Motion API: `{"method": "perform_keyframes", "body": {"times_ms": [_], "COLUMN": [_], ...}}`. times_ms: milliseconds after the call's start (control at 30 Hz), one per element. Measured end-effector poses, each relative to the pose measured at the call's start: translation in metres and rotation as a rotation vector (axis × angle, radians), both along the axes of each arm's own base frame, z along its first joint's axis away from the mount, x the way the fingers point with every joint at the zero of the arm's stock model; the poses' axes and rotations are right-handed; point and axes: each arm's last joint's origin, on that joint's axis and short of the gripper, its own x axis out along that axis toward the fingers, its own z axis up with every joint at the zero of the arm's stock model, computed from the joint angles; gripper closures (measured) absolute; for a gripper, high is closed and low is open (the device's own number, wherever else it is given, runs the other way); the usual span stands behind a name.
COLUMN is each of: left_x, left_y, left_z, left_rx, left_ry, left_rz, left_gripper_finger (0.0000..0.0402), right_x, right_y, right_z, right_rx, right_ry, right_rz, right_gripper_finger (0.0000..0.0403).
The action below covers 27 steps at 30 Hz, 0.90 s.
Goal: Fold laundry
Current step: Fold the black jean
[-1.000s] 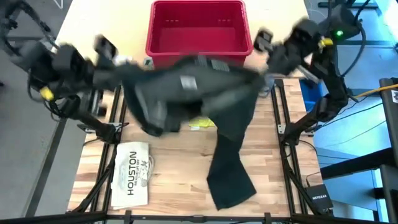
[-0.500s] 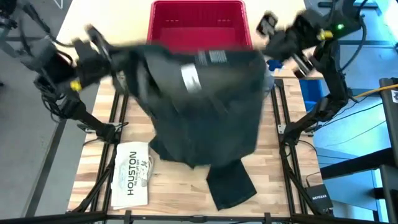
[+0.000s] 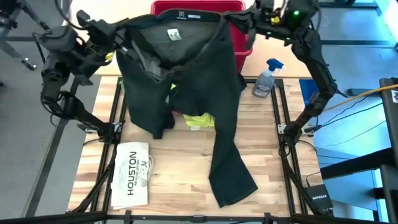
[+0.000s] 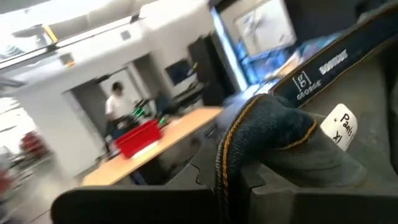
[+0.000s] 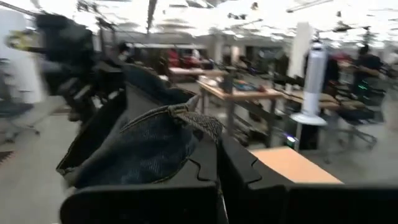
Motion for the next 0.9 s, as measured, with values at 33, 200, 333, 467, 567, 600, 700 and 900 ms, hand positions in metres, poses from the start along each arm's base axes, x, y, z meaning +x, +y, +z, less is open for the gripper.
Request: {"method": "perform_keyframes", "body": {"times_ms": [33,200,333,467,567,600,700,900], "left_x": [0.000,-0.002,-0.004,-0.004,-0.006,-0.006,-0.006,0.000], "left_y": [0.002,0.013,0.021,0.029,0.034,0.035,0.039,0.048], "left_z": [-0.002,-0.007,-0.008,-0.008,-0.012,-0.014,-0.020,-0.040], "left_rx": [-0.004,-0.022,-0.029,-0.035,-0.052,-0.061,-0.115,-0.258], "left_ry": [0.015,0.050,0.046,0.044,0.075,0.081,0.091,0.189], "left_rz": [0.013,0.077,0.113,0.069,0.068,0.061,-0.020,-0.075], "left_gripper_finger": [0.0401,0.0401,0.0396,0.0396,0.0399,0.0399,0.0400,0.0400], "right_x": [0.002,-0.002,-0.005,-0.006,-0.008,-0.008,-0.009,-0.014], "right_y": [-0.002,-0.013,-0.023,-0.028,-0.030,-0.030,-0.030,-0.029], "right_z": [-0.002,-0.003,-0.007,-0.016,-0.021,-0.023,-0.029,-0.052], "right_rx": [0.000,-0.044,-0.051,-0.052,-0.040,-0.040,-0.044,-0.025], "right_ry": [0.006,0.015,0.054,0.123,0.176,0.193,0.249,0.493], "right_rz": [-0.011,-0.085,-0.099,-0.045,-0.042,-0.040,-0.035,-0.098], "right_gripper_finger": [0.0403,0.0403,0.0403,0.0403,0.0403,0.0403,0.0403,0.0403]}}
